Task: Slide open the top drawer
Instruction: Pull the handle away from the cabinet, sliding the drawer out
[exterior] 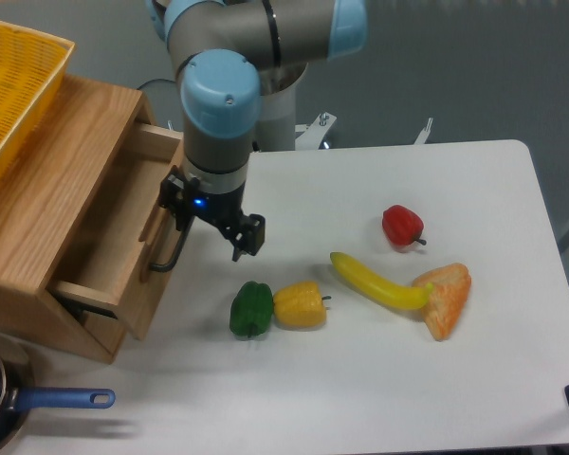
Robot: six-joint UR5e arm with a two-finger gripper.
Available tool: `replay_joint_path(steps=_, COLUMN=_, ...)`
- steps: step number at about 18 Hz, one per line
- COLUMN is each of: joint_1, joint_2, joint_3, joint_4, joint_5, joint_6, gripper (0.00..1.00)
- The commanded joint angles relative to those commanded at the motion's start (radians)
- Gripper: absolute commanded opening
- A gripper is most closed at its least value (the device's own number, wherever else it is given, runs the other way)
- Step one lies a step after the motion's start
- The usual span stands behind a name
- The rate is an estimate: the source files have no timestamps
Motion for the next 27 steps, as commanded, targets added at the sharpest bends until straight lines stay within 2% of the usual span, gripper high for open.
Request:
replay_joint_path(steps=11, joint_1=0.054, joint_2=0.002, joint_3=0.0, joint_4=-0.006, joint_5=0.023, joint_6=0.061, gripper=1.0)
replay_joint_path(steps=23, joint_1=0.071, joint_2=0.012, joint_3=0.014, joint_4=-0.012, joint_5=0.026, joint_6=0.072, gripper=1.0)
replay_joint_path(steps=27, joint_1=0.112, joint_2=0.023, joint_3=0.014, joint_4=-0.049, joint_5=0.026, joint_6=0.182, gripper=1.0)
